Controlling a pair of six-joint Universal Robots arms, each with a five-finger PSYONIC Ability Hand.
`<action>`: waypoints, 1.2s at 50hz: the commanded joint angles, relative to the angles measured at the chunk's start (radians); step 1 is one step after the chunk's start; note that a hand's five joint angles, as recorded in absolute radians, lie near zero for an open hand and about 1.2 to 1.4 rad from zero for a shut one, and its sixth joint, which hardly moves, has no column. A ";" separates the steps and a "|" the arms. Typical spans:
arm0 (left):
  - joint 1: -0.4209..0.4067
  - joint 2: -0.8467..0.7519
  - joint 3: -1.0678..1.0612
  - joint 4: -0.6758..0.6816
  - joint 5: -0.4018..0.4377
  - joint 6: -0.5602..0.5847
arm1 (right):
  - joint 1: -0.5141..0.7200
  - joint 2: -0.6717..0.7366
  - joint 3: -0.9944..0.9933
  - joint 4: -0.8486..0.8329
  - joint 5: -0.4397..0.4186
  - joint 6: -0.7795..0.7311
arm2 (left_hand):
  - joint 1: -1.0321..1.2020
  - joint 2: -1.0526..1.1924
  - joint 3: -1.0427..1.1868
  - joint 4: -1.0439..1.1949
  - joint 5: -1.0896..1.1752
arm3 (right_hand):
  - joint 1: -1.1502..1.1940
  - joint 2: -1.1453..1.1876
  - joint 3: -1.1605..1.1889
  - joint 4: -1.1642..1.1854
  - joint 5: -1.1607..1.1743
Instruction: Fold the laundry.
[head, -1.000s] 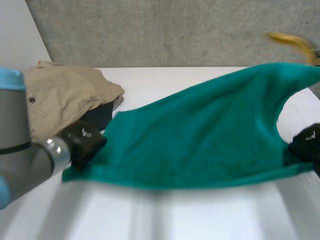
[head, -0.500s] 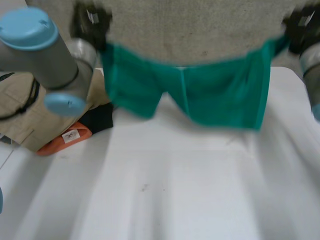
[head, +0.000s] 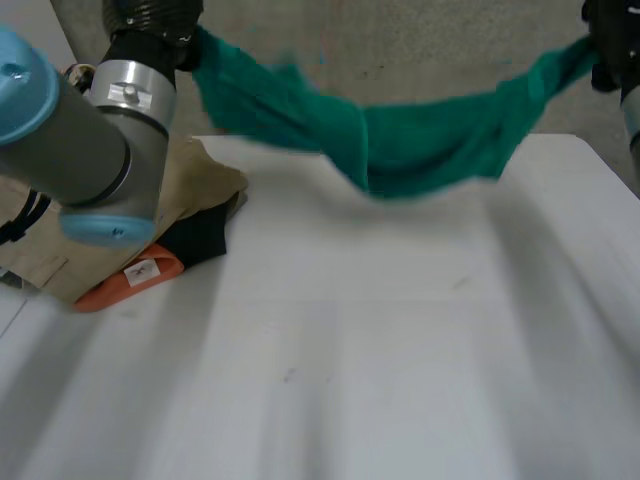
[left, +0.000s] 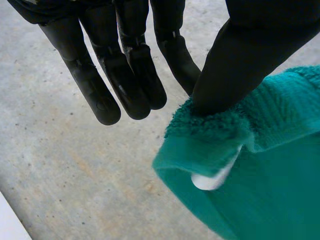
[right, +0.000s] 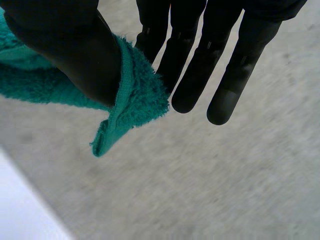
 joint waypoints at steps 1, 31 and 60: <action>0.008 0.162 -0.101 0.034 0.025 -0.001 | -0.001 -0.156 0.050 0.104 -0.037 0.011 | 0.239 0.196 0.201 0.194 0.248 | 0.262 0.219 0.204 0.196 0.220; 0.019 -0.197 0.054 -0.634 0.047 0.012 | -0.020 0.229 -0.082 0.725 -0.026 -0.195 | 0.239 0.196 0.201 0.194 0.248 | 0.262 0.219 0.204 0.196 0.220; 0.027 0.061 -0.321 -0.478 0.159 0.017 | -0.077 0.034 0.199 0.540 -0.086 -0.155 | -0.926 -0.970 -0.964 -0.971 -0.918 | -0.959 -1.003 -1.018 -1.026 -1.002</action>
